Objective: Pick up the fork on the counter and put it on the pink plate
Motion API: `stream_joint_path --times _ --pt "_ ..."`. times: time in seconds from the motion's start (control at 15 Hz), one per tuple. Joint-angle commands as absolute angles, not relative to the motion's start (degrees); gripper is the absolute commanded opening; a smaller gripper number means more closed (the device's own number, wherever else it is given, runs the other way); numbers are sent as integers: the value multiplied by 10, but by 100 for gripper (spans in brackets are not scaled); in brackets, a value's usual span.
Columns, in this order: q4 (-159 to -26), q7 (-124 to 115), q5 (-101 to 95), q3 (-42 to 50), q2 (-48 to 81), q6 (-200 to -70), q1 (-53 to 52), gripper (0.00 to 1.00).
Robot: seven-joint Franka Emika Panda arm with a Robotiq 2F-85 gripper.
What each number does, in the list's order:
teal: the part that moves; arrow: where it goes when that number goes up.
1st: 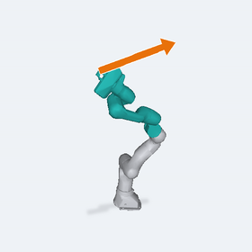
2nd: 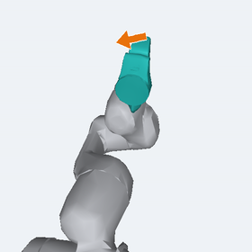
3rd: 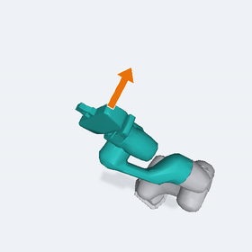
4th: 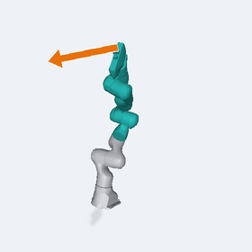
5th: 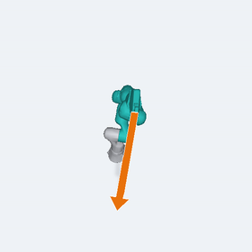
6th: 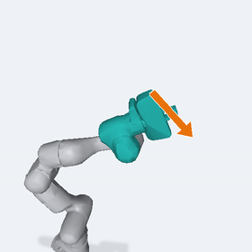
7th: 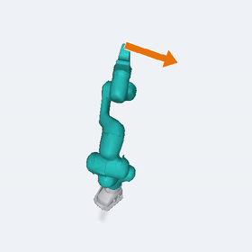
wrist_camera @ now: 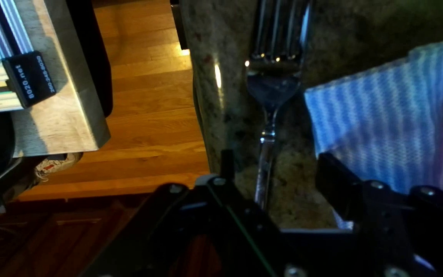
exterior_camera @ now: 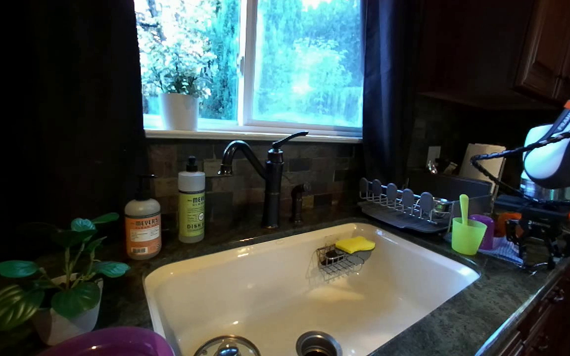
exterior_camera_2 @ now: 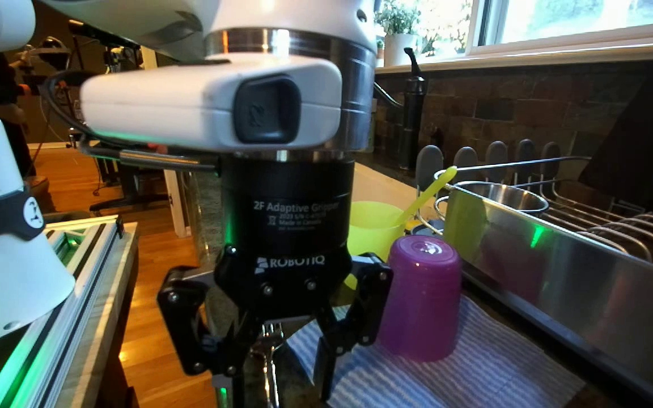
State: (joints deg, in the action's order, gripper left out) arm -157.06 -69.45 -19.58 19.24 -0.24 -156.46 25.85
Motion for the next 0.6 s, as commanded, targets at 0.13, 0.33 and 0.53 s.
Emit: stream_joint_path --times 0.13,0.33,0.53 --pt "-1579 -699 -165 199 16 -1600 235 11" --pt "-1571 -696 -154 200 18 -1596 236 0" --pt "-1581 -703 -164 204 1 -1597 239 2"
